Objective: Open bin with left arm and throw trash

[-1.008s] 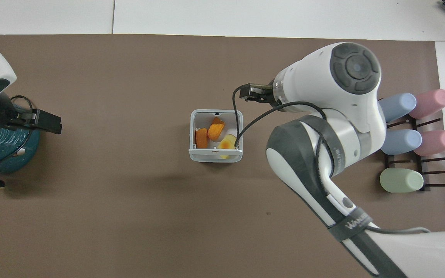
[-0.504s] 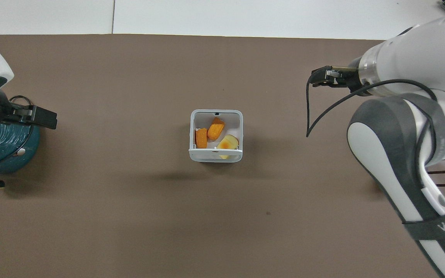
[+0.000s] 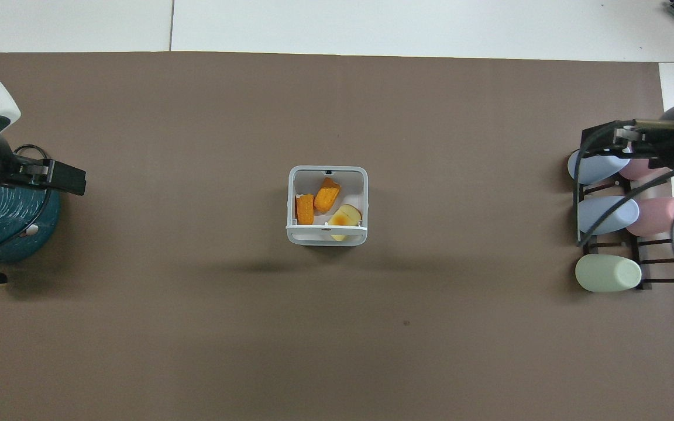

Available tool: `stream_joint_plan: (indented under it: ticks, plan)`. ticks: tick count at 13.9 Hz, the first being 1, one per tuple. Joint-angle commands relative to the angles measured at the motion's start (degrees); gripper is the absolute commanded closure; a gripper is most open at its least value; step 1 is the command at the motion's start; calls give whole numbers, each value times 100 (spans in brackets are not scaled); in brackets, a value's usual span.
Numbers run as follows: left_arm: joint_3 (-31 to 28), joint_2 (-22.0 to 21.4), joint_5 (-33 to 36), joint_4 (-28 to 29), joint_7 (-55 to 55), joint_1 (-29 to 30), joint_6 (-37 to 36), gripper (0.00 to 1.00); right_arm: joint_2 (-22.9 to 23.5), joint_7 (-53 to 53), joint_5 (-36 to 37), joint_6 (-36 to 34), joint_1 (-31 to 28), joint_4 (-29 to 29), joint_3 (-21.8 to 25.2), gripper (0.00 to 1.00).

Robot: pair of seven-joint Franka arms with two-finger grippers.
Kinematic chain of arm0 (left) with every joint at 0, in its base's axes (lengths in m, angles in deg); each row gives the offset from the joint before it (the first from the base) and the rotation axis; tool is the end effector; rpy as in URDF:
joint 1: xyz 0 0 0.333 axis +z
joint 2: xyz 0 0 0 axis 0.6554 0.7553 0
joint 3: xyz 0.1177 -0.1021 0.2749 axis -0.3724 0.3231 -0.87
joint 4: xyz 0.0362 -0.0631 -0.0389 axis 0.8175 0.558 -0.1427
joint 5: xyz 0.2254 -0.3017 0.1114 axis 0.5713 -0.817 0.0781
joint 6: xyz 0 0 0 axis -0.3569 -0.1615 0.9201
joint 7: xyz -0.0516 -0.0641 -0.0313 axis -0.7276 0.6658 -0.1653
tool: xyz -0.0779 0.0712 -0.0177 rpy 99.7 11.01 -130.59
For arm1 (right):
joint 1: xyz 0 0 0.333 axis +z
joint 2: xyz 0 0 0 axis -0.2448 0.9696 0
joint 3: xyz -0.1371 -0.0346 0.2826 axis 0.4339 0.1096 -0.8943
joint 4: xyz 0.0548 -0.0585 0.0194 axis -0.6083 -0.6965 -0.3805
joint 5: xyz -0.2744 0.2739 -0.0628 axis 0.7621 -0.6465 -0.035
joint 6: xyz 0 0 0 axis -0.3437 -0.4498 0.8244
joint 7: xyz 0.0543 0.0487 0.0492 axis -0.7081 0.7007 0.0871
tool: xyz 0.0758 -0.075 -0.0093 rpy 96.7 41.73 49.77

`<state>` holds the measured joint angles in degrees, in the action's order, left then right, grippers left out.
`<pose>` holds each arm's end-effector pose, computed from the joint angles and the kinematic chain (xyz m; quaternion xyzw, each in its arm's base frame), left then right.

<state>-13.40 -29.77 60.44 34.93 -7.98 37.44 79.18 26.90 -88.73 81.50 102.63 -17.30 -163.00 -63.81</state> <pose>0.5535 -0.0650 0.6149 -0.9969 0.0780 -0.0087 0.0112 0.5688 0.0182 0.6342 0.9938 -0.0867 0.0652 0.0222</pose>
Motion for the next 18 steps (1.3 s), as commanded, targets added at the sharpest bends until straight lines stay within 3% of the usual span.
stream_joint_plan:
  ticks: [1, 3, 13, 18]
  plan:
    - [0, -170, 133, 229, 59, -10, 131, 0, -347, 472, -56, -492, 584, -86, 862, 0]
    - [0, -170, 124, 229, 59, -36, 114, 0, -470, 972, -73, -1002, 709, -25, 1181, 0]
    - [-9, -170, 133, 229, 41, -1, 149, 0, -506, 948, -539, -1294, 612, -60, 1032, 0]
    - [-9, -170, 133, 229, 50, -1, 157, 0, -532, 957, -242, -1286, 691, -77, 1015, 0]
